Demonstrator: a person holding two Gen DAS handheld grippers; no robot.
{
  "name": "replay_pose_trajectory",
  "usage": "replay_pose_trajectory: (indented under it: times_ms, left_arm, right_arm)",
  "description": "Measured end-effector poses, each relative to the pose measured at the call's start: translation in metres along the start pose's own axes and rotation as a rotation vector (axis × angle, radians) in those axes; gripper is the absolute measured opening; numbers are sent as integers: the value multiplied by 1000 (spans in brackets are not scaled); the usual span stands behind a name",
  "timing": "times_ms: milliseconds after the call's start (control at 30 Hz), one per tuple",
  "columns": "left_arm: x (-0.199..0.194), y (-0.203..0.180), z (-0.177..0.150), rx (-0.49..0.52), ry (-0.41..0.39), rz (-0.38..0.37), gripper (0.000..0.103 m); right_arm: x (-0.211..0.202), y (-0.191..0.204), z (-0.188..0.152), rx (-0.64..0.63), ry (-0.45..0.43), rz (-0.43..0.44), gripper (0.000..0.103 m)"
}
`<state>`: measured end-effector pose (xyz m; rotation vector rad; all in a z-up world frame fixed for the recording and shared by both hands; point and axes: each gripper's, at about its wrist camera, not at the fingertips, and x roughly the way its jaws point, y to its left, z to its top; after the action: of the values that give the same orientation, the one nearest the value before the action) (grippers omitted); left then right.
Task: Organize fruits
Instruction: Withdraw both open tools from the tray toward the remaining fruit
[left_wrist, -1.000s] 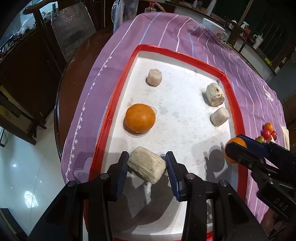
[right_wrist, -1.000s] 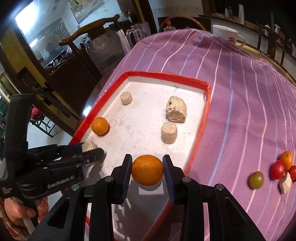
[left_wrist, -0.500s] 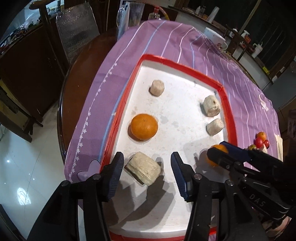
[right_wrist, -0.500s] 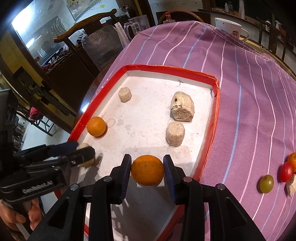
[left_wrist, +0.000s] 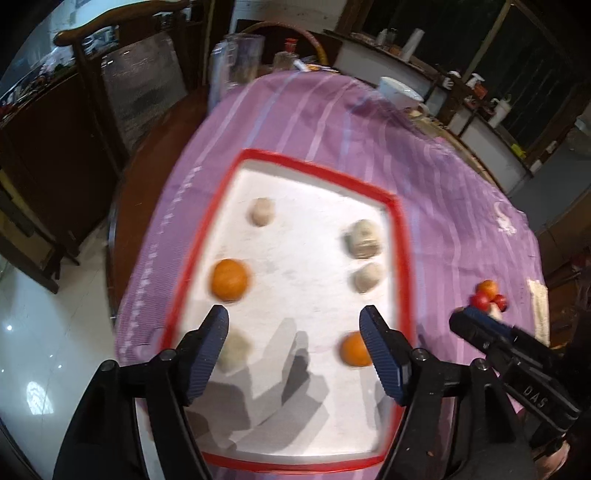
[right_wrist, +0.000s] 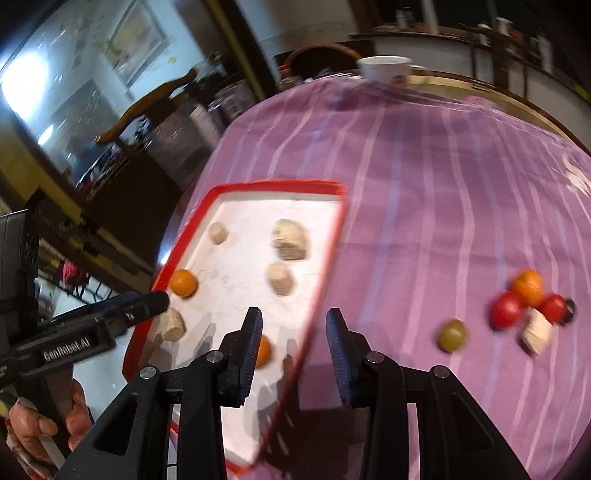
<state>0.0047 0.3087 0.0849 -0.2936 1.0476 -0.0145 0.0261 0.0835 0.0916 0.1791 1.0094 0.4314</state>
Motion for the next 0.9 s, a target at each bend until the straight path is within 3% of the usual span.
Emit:
replay_pose_trajectory:
  times_ms: [100, 267, 533, 900]
  left_arm:
    - [-3, -34, 1, 34, -13, -14, 84]
    - [1, -91, -2, 94, 0, -64, 84]
    - [5, -170, -18, 199, 11, -69, 84]
    - [-21, -215, -50, 292, -104, 75, 84]
  right_arm:
    - [-22, -29, -9, 63, -19, -29, 40]
    - [-56, -81, -24, 159, -43, -98, 40]
    - [-102, -145, -46, 262, -77, -162, 40]
    - [-109, -175, -51, 251, -80, -140, 40]
